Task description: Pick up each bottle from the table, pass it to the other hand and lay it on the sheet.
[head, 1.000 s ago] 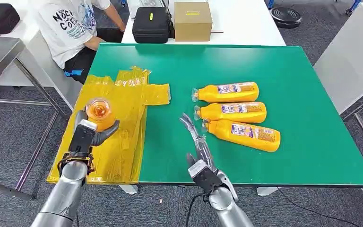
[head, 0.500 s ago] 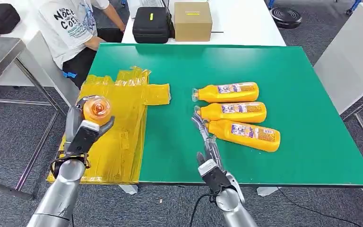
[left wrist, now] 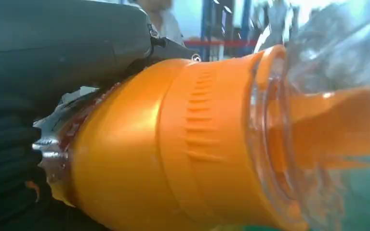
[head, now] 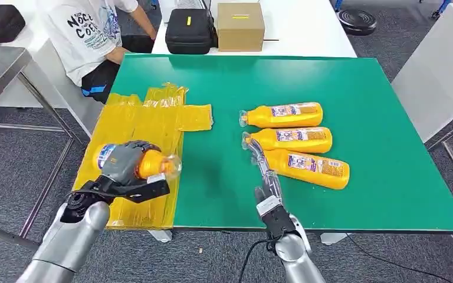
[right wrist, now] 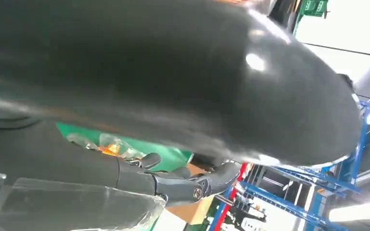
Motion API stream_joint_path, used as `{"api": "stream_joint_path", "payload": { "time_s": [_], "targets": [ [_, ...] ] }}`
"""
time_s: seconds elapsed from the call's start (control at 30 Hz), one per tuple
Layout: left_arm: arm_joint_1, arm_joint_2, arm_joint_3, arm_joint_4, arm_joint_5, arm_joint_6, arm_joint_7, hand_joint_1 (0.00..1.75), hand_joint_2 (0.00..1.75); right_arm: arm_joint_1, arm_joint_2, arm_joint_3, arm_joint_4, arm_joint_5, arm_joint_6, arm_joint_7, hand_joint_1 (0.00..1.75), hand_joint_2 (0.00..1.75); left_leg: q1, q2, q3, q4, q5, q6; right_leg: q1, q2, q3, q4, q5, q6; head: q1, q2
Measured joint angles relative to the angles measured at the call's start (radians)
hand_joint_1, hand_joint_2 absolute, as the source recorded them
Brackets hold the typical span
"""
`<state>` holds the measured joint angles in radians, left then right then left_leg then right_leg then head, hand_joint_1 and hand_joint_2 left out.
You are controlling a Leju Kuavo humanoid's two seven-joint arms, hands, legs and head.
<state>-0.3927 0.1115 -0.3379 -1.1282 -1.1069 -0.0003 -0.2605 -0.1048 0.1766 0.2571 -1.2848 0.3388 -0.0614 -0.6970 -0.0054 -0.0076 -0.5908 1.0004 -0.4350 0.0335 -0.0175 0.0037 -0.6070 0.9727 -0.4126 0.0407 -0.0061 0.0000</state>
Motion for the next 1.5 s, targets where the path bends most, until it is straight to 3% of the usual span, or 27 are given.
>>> {"api": "stream_joint_path", "payload": {
  "time_s": [0.2,0.37,0.57,1.1,1.13,1.17,1.2,1.23,1.5],
  "targets": [
    [-0.090,0.081,-0.105,0.171,-0.057,-0.048,-0.011,1.75,1.75,0.029,-0.016,0.004,-0.011,-0.027,-0.001,0.000,0.00,0.00,0.000,0.002,0.000,0.000,0.000,0.000,0.000,0.001,0.000,0.000,0.000,0.000,0.000,0.000],
    [-0.133,0.103,-0.155,0.245,-0.085,-0.048,0.025,1.75,1.75,0.033,-0.023,0.006,-0.013,-0.030,0.004,0.000,0.00,0.00,0.000,0.001,-0.001,0.000,0.000,0.000,0.000,0.000,0.000,0.000,0.000,0.000,0.000,0.000],
    [-0.142,0.099,-0.186,0.285,-0.110,-0.005,0.090,1.75,1.75,0.053,-0.025,0.006,-0.025,-0.015,0.012,0.000,0.00,0.00,0.000,0.001,-0.001,0.000,0.000,0.000,0.000,0.000,-0.001,0.000,0.000,0.000,0.000,0.000],
    [-0.153,0.065,-0.202,0.323,-0.105,0.028,0.109,1.75,1.75,0.053,-0.024,0.001,-0.046,0.002,0.038,0.000,0.00,0.00,0.000,0.000,-0.001,0.000,0.000,0.000,0.000,0.000,0.000,0.000,0.000,0.000,0.000,0.000],
    [-0.153,0.063,-0.202,0.325,-0.105,0.029,0.111,1.64,1.75,0.048,-0.024,0.000,-0.046,0.002,0.040,0.000,0.00,0.00,0.000,0.000,-0.001,0.000,0.000,0.000,0.000,0.000,0.000,0.000,0.000,0.000,0.000,0.000],
    [-0.152,0.061,-0.202,0.326,-0.106,0.031,0.113,1.22,1.75,0.045,-0.023,0.000,-0.046,0.002,0.040,0.000,0.00,0.00,0.000,0.000,-0.001,0.000,0.000,0.000,0.000,0.000,0.000,0.000,0.000,0.000,0.000,0.000],
    [-0.151,0.060,-0.202,0.326,-0.106,0.033,0.114,0.38,1.75,0.045,-0.023,0.000,-0.046,0.002,0.040,0.000,0.00,0.00,0.000,-0.001,-0.001,0.000,0.000,0.000,0.000,0.000,0.001,0.000,0.000,0.000,0.000,0.000],
    [-0.150,0.058,-0.202,0.326,-0.106,0.033,0.115,0.02,1.75,0.045,-0.023,0.000,-0.046,0.002,0.040,0.000,0.00,0.00,0.000,-0.001,-0.001,0.000,0.000,0.000,0.000,0.000,0.001,0.000,0.000,0.000,0.000,0.000],
    [-0.146,0.056,-0.201,0.327,-0.115,0.023,0.117,0.00,1.75,0.045,-0.023,0.000,-0.043,0.001,0.040,0.000,0.00,0.00,0.000,-0.001,0.000,0.000,0.000,0.000,0.000,0.000,0.001,0.000,0.000,0.000,0.000,0.000]
  ]
}}
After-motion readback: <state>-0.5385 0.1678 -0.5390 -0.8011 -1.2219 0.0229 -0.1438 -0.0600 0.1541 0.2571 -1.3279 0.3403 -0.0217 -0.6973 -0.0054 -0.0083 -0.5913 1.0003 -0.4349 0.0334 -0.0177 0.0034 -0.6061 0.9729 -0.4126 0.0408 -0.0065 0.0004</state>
